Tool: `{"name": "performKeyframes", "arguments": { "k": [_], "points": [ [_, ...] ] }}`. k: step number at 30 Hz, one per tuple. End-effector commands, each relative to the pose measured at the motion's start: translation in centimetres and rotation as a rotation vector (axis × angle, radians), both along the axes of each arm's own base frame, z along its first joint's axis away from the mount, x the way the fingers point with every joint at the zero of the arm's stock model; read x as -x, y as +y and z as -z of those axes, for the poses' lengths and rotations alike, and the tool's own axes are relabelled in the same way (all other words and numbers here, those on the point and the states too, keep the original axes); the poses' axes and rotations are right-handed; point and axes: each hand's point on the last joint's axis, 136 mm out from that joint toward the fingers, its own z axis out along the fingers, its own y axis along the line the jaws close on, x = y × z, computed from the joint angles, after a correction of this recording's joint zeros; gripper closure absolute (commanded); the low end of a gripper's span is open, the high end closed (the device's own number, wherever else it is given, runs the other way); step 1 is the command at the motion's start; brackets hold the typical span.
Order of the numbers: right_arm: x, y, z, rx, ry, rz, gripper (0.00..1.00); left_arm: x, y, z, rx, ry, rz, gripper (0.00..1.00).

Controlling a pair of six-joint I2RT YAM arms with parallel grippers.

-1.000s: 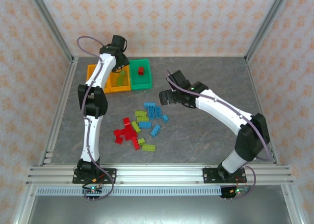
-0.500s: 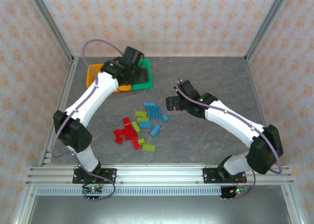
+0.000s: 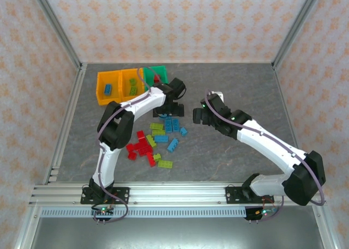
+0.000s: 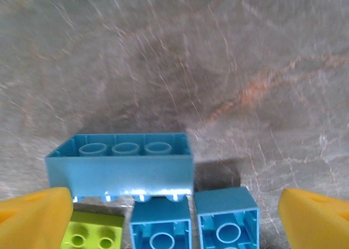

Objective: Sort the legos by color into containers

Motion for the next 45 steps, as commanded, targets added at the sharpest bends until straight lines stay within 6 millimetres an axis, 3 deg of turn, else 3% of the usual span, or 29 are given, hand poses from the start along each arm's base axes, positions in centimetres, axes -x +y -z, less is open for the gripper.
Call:
{"name": "performKeyframes", "arguments": {
  "k": [1, 7, 15, 19, 21, 25, 29, 33, 37, 39, 42, 45],
  "points": [
    [0.8, -1.7, -0.3, 0.026, -0.017, 0.052, 0.01, -1.0, 2.1, 0.0, -0.065, -0.001, -0.014, 0.02],
    [0.6, -1.7, -0.3, 0.034, -0.019, 0.051, 0.01, -0.5, 1.3, 1.4, -0.039, 0.070, 0.038, 0.06],
    [0.4, -1.5, -0.3, 0.035, -0.021, 0.047, 0.01, 0.8, 4.0, 1.8, -0.113, 0.079, -0.030, 0.07],
    [0.3, -1.1, -0.1, 0.036, -0.009, 0.034, 0.01, 0.9, 4.1, 2.0, -0.102, 0.071, -0.051, 0.10],
    [0.3, -1.0, 0.1, 0.040, -0.001, 0.030, 0.01, 0.7, 3.9, 2.1, -0.090, 0.064, -0.053, 0.21],
    [0.4, -1.0, 0.2, 0.041, 0.004, 0.027, 0.01, 0.3, 3.5, 2.5, -0.076, 0.064, -0.056, 0.53],
    [0.4, -1.0, 0.2, 0.038, 0.006, 0.028, 0.01, 0.1, 3.6, 1.7, -0.082, 0.056, -0.057, 0.72],
    [0.6, 0.3, 0.1, 0.004, 0.017, -0.046, 0.01, -0.4, 4.3, -1.6, -0.067, -0.016, -0.070, 0.85],
    [1.3, 4.6, -0.4, -0.113, 0.027, -0.271, 0.00, -1.3, 6.5, -7.0, -0.029, -0.131, -0.110, 0.93],
    [1.7, 7.0, -1.0, -0.181, 0.019, -0.394, 0.00, -1.9, 8.8, -10.3, -0.006, -0.195, -0.157, 0.95],
    [1.3, 8.5, -1.3, -0.206, 0.012, -0.456, 0.00, -3.0, 13.5, -14.0, 0.017, -0.265, -0.260, 0.95],
    [0.4, 9.1, -1.1, -0.201, 0.012, -0.451, 0.01, -4.3, 18.6, -15.7, 0.008, -0.308, -0.374, 0.95]
  ]
}}
